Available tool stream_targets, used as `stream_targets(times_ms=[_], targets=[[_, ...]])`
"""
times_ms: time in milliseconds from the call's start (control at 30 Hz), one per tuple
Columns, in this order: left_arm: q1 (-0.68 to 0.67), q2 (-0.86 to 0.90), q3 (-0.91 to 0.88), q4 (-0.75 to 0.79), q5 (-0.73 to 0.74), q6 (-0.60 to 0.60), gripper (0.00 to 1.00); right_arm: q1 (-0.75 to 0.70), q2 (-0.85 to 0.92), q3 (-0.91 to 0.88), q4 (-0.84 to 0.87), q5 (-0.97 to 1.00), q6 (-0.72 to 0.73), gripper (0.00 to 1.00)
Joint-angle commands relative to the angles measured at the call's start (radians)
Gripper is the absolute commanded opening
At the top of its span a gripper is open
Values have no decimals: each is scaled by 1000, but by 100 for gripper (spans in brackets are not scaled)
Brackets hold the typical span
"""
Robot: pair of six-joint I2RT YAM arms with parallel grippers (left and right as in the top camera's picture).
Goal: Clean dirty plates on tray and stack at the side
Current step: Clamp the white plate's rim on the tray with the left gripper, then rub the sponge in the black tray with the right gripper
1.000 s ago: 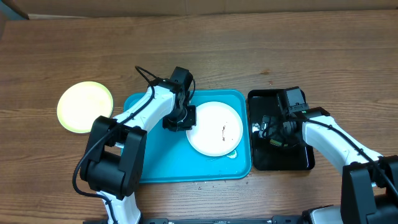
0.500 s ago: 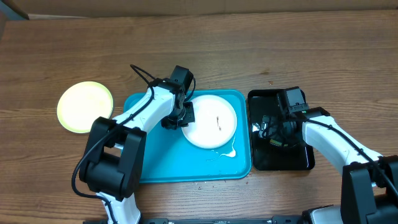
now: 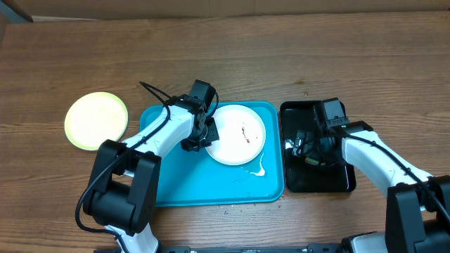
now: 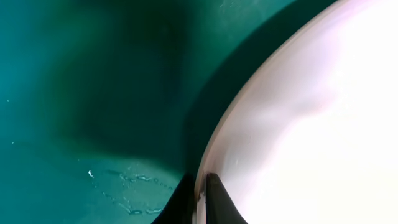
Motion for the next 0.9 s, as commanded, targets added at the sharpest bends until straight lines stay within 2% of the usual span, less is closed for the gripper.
stream_targets(times_ms=[0,133,200,233,367,467,533,733,867], targets=[[-8,81,-83,-36,-21,-16,4,-1,-28,-2,7,-6,0,100],[-13,81,-83,-34,-22,-16,4,-1,-28,-2,7,-5,0,100],[-18,81,-83,-33,-22,-16,9,-1,-28,-2,47,-5,0,100],[-21,81,-83,-37,-21,-16,9,-1,-28,-2,71,-8,1,100],[-40,81,-83,-39,-14,-16,8,-1,-28,-2,14,-95,-1,100],[-61,81,-83,-31,-16,-16,11,-2,-28,0,14,-39,-85,100],[-76,81,-83,-27,-21,-16,11,-2,-28,1,14,6,-84,100],[-89,81,-83,-25,-38,-16,4,-2,-37,56,-69,18,-82,100],[-89,81,-83,-25,-38,-16,4,-2,-53,76,-132,24,-69,99]])
